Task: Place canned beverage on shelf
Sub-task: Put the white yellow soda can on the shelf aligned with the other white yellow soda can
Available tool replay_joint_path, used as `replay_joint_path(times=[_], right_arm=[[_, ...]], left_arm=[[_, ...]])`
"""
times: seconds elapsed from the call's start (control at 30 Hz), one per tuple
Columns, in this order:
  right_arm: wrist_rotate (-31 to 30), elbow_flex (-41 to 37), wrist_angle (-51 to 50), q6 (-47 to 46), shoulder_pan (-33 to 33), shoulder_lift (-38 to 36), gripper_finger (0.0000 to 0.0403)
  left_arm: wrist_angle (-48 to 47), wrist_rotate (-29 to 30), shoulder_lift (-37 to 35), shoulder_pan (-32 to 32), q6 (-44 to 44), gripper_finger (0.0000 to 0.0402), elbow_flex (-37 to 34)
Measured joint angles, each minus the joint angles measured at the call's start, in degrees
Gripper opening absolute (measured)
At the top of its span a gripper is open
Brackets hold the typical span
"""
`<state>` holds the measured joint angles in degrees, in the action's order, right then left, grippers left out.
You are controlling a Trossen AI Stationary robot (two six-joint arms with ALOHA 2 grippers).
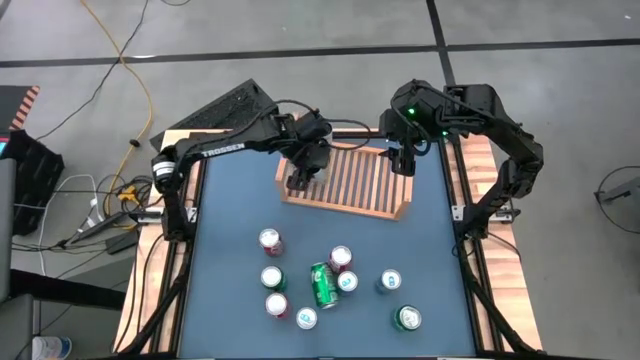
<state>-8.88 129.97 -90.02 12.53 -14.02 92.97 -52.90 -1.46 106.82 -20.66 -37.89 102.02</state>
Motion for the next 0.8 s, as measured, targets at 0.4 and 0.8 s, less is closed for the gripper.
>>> replay_joint_path(times=[0.4,0.8], right_arm=[[0.02,0.00,0.00,0.00,0.00,0.00,0.0291],[0.06,0.00,0.00,0.00,0.00,0.00,0.0291]], left_arm=[[0.02,2.00,3.04,-0.07,-1.41,0.0252,0.02],[-0.22,2.14,3.04,-0.07,-2.13,0.0256,0.02]])
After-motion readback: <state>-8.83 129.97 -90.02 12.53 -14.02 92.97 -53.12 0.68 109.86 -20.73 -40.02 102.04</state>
